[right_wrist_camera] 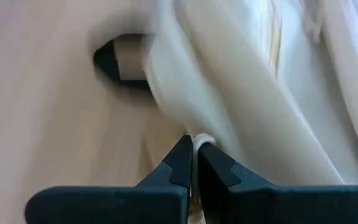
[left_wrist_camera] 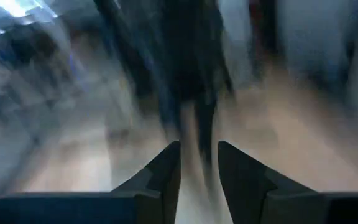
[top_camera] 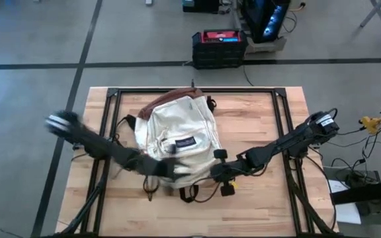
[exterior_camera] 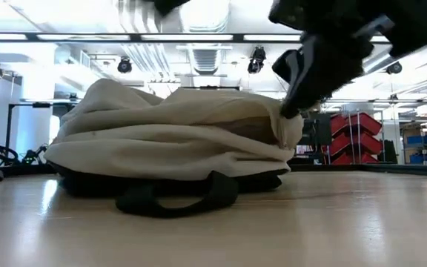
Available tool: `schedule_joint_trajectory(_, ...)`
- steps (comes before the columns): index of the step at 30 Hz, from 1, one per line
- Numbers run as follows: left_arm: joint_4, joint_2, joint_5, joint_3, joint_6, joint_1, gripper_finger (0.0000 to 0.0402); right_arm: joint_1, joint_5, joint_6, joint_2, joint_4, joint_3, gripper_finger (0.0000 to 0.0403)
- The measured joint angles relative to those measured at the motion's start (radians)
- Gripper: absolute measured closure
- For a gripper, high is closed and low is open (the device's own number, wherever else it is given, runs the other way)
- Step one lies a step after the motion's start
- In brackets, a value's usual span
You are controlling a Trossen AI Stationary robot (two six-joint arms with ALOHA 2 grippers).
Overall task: Unpack backpack
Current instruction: Open the white backpack
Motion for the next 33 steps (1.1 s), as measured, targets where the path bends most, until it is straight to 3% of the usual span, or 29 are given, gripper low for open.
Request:
schedule_joint_trajectory(1, -0.003, 0.1, 0.013, 0.039, -0.016, 0.013, 0.0305, -0.002, 0.005, -0.005, 0.0, -0.064, 0.007, 0.0403)
schedule_joint_trajectory(3, -0.14, 0.198, 0.019, -0.058, -0.054, 0.028, 0.0302, -0.011, 0.029, -0.006, 0.001, -0.175, 0.01, 0.0403)
schedule_joint_trajectory(6, -0.014, 0.223, 0.094, 0.036, -0.068, 0.051, 0.0304, -0.026, 0.072, 0.042, -0.005, -0.275, 0.011, 0.0403)
schedule_joint_trajectory(10, -0.128, 0.276, 0.083, 0.027, -0.12, 0.069, 0.0313, -0.048, 0.085, 0.059, -0.019, -0.326, 0.007, 0.0403)
schedule_joint_trajectory(23, -0.337, 0.209, 0.038, -0.016, -0.275, 0.061, 0.0322, -0.075, 0.155, 0.065, -0.113, -0.425, -0.004, 0.0403)
schedule_joint_trajectory(33, -0.487, 0.143, 0.023, -0.02, -0.308, 0.015, 0.0322, -0.084, 0.238, 0.074, -0.122, -0.422, -0.032, 0.0403)
